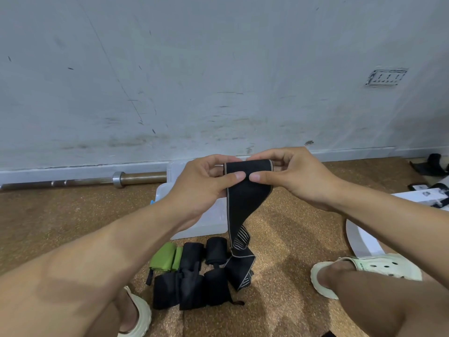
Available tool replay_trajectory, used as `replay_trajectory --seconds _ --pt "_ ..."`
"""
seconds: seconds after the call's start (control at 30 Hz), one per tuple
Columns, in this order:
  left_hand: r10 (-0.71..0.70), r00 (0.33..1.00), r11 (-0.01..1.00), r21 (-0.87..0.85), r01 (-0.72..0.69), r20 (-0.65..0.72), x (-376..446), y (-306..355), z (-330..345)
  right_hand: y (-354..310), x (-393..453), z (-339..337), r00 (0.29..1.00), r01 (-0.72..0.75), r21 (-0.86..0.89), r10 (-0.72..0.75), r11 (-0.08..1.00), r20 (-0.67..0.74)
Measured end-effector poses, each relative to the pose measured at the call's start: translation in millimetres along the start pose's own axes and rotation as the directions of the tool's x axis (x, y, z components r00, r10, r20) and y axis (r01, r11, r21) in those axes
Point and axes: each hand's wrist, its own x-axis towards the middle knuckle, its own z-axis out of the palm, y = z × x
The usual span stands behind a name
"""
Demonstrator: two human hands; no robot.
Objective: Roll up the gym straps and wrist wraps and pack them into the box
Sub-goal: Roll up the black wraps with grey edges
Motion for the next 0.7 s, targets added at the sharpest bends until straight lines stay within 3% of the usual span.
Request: replay_trajectory --seconds 0.27,0.4,0.57,0.7 --pt "0.015 0.999 0.997 0.075 -0.012 -0.049 1 -4 3 -1 0 2 0.995 0.064 -0.354 -0.087 0.933 -0.051" --pt "0.009 0.999 0.998 0.068 -0.006 -0.039 1 -5 4 0 -1 6 0.986 0.100 -0.280 -0.133 0.955 -0.103" --pt "-0.093 0.995 0.993 -0.073 0.096 0.037 -1 -4 9 1 -1 9 0.964 0.137 -0.242 -0.186 0.961 -0.189" --pt "-0.135 0.991 0.981 -0.143 0.133 -0.003 0 -5 9 5 1 10 0.978 0.132 -0.230 -0.164 0.964 -0.129"
